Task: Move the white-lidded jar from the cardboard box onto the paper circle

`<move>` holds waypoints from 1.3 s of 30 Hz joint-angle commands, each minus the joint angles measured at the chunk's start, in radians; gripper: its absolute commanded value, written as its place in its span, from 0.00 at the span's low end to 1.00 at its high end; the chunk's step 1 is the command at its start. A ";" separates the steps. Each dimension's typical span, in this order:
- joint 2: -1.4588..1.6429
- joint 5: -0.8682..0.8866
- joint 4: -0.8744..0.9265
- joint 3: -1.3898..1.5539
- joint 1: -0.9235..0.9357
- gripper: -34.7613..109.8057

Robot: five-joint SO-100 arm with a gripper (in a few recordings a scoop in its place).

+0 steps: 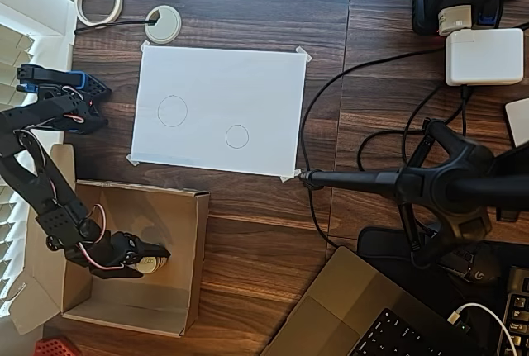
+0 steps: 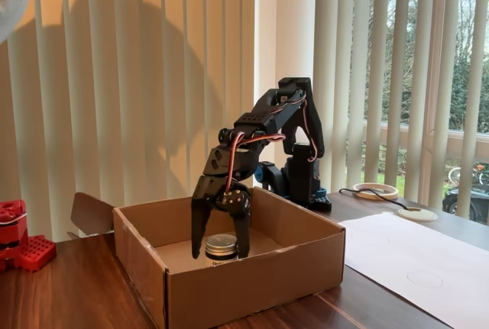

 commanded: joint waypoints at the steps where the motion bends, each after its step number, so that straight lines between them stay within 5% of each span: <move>1: 0.135 -0.005 -0.005 -0.009 0.008 0.41; 15: 0.245 0.057 -0.052 -0.002 -0.037 0.35; 22: 0.272 -0.006 -0.052 0.044 -0.021 0.52; 39: 0.308 -0.112 -0.051 0.112 0.061 0.53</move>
